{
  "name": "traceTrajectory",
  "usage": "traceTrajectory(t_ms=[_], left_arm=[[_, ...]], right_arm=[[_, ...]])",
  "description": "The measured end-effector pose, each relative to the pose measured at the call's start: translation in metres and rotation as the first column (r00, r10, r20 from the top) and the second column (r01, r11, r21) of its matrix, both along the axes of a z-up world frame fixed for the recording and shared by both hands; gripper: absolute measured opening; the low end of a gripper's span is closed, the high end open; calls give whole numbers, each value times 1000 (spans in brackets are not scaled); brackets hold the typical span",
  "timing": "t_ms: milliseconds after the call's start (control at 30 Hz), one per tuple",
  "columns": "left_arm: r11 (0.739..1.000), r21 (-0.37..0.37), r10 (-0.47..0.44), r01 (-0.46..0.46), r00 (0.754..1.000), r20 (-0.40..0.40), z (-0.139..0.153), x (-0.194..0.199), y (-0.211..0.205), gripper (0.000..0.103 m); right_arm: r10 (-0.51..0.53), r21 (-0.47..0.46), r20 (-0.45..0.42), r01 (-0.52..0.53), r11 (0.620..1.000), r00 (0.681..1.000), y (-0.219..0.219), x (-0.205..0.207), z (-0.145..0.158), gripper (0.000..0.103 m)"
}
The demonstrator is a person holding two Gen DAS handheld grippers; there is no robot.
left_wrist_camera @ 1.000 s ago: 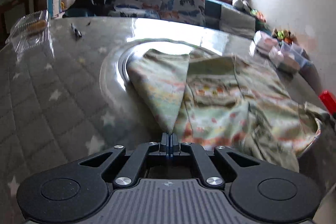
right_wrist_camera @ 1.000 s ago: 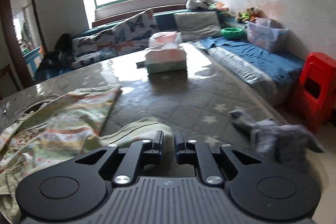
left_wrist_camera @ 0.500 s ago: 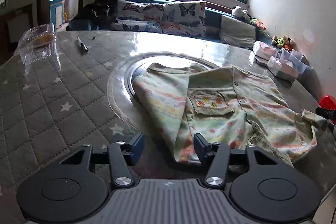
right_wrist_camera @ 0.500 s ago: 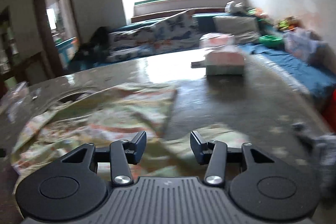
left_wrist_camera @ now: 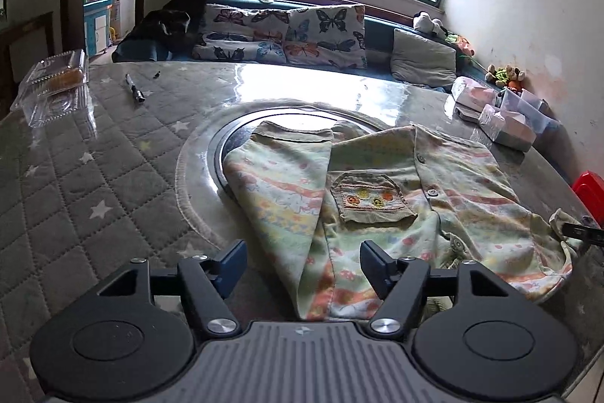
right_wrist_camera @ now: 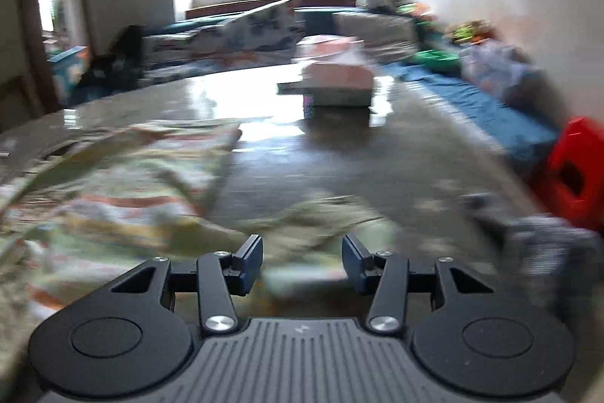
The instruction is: Fold clothes
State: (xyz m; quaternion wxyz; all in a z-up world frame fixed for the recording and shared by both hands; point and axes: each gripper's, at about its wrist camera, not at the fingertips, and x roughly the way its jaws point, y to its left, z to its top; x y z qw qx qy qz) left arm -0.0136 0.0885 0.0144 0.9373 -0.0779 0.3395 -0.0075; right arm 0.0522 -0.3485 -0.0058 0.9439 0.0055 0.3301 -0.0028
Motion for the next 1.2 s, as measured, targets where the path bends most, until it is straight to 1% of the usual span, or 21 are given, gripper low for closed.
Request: traceTrajectory(t_ms=[33, 100, 200, 267, 333, 433, 533, 567, 633, 700, 733, 767, 900, 1033, 1100, 1200], left_arm=[[1000, -1, -1, 1, 1000, 0, 0, 1, -1, 71], [1000, -2, -7, 7, 1000, 0, 0, 2, -3, 72], [1000, -6, -14, 14, 1000, -1, -1, 4, -6, 73], [1000, -8, -15, 15, 1000, -2, -1, 4, -8, 74], [1000, -10, -16, 16, 1000, -4, -1, 4, -10, 77], [1000, -8, -22, 22, 1000, -8, -2, 2, -14, 78], [1000, -4, -25, 25, 1000, -11, -2, 1, -16, 82], [1000, -3, -26, 26, 1000, -11, -2, 1, -17, 82], [1000, -2, -29, 29, 1000, -11, -1, 1, -18, 84], [1000, -2, -30, 30, 999, -10, -1, 3, -18, 89], [1000, -2, -31, 31, 999, -11, -2, 4, -19, 90], [999, -4, -33, 33, 999, -13, -2, 5, -20, 90], [998, -12, -57, 57, 998, -19, -5, 9, -27, 95], [997, -10, -71, 71, 997, -15, -5, 12, -33, 102], [998, -6, -70, 70, 997, -14, -4, 14, -35, 103], [998, -1, -66, 66, 998, -13, -3, 16, -37, 103]], right_arm=[[-38, -26, -3, 38, 999, 999, -9, -4, 2, 49], [-91, -35, 0, 91, 995, 996, -23, -10, 5, 49], [-107, -18, 21, 107, 994, 994, -32, -17, 12, 50], [-70, -9, 33, 70, 998, 997, -24, -16, 15, 61], [-19, -7, 37, 20, 1000, 999, -13, -15, 16, 65], [41, -34, 16, -40, 999, 999, 9, -5, 7, 72], [50, -79, 0, -49, 996, 999, 19, 1, -4, 72], [41, -100, 2, -41, 994, 999, 20, 2, -6, 73], [-10, -118, 16, 12, 993, 1000, 7, -5, -1, 76], [-61, -135, 31, 65, 989, 998, -6, -11, 4, 76], [-86, -143, 39, 91, 986, 996, -13, -15, 7, 76], [-111, -151, 47, 117, 982, 993, -19, -18, 10, 77], [-207, -179, 80, 219, 959, 975, -45, -31, 20, 78], [-214, -148, 116, 230, 962, 970, -53, -45, 32, 78], [-176, -118, 112, 189, 975, 978, -46, -45, 32, 78], [-87, -55, 68, 91, 994, 994, -32, -35, 24, 78]])
